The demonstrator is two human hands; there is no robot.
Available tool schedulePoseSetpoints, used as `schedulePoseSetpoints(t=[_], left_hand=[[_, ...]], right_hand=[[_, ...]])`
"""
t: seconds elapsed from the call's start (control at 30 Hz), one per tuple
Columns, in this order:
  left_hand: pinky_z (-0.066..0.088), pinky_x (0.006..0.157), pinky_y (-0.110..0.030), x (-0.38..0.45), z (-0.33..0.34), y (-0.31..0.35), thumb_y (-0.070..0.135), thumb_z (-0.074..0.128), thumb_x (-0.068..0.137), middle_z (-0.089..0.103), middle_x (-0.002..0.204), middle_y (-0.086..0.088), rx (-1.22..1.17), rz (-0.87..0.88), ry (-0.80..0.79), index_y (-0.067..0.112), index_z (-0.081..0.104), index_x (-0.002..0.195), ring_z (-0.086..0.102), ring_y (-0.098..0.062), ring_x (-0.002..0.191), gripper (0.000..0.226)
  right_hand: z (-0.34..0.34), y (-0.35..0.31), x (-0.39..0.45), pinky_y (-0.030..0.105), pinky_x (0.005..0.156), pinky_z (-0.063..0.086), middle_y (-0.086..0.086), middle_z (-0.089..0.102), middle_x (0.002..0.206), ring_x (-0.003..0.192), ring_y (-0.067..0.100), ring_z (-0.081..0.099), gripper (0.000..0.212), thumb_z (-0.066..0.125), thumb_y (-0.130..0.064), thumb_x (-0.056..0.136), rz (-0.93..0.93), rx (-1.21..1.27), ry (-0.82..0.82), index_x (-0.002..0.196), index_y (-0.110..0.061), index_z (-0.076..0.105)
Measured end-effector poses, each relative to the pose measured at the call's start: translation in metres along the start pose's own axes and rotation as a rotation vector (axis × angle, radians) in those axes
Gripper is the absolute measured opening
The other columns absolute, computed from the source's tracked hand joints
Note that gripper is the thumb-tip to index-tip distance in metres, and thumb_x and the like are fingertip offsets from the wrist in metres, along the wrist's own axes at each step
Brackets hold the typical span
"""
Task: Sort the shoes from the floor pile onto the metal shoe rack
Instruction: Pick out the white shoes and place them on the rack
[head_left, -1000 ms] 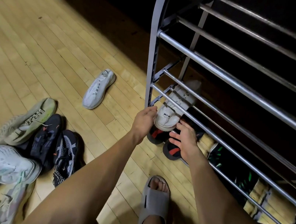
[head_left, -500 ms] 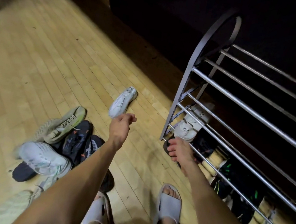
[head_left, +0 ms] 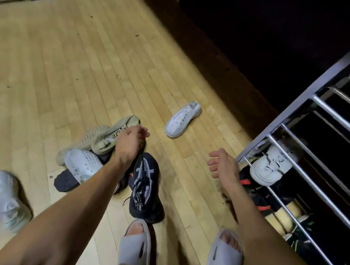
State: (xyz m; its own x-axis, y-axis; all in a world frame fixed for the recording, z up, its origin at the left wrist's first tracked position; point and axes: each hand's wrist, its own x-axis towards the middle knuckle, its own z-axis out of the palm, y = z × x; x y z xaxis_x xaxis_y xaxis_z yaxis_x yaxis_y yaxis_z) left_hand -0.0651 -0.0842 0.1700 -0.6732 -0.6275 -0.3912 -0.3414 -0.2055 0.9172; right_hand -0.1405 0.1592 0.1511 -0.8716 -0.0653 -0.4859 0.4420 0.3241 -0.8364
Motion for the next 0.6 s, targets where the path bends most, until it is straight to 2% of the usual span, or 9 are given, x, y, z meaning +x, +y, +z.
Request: schedulePoseSetpoints(t=[0.17,0.33,0.47,0.6], left_hand=[[0.041,0.056,-0.022,0.047,0.002,-0.024,0.023,0.043,0.100,0.069,0.082,-0.006,0.046,-0.015,-0.016,0.002,0.069,0.099,0.057,-0.013,0.068,0.033],[0.035,0.043,-0.017,0.093,0.008,-0.039,0.021,0.041,0.102,0.059,0.059,0.005,-0.024,-0.095,0.019,0.001,0.065,0.096,0.046,-0.010,0.055,0.032],[0.039,0.058,-0.025,0.116,0.014,-0.063,0.029,0.040,0.103,0.061,0.068,0.000,0.023,-0.129,0.010,0.010,0.065,0.087,0.051,-0.015,0.065,0.036],[0.035,0.055,-0.023,0.136,0.027,-0.085,0.031,0.040,0.103,0.061,0.073,-0.003,0.001,-0.181,-0.001,0.009,0.064,0.089,0.048,-0.012,0.060,0.036]], right_hand=[[0.027,0.012,0.043,0.028,0.059,0.042,0.004,0.064,0.086,0.071,0.015,0.053,0.038,0.032,-0.039,0.102,-0.014,-0.097,-0.100,0.097,-0.019,0.065],[0.044,0.020,0.096,0.027,0.061,0.043,0.003,0.064,0.091,0.077,0.016,0.054,0.040,0.031,-0.039,0.102,0.041,-0.085,-0.092,0.104,-0.017,0.064],[0.052,0.019,0.130,0.027,0.057,0.040,0.004,0.062,0.089,0.072,0.017,0.052,0.042,0.032,-0.039,0.101,0.104,-0.044,-0.081,0.107,-0.013,0.064],[0.065,0.015,0.158,0.027,0.053,0.038,0.004,0.061,0.087,0.067,0.016,0.050,0.041,0.031,-0.038,0.101,0.156,-0.003,-0.075,0.108,-0.011,0.062]])
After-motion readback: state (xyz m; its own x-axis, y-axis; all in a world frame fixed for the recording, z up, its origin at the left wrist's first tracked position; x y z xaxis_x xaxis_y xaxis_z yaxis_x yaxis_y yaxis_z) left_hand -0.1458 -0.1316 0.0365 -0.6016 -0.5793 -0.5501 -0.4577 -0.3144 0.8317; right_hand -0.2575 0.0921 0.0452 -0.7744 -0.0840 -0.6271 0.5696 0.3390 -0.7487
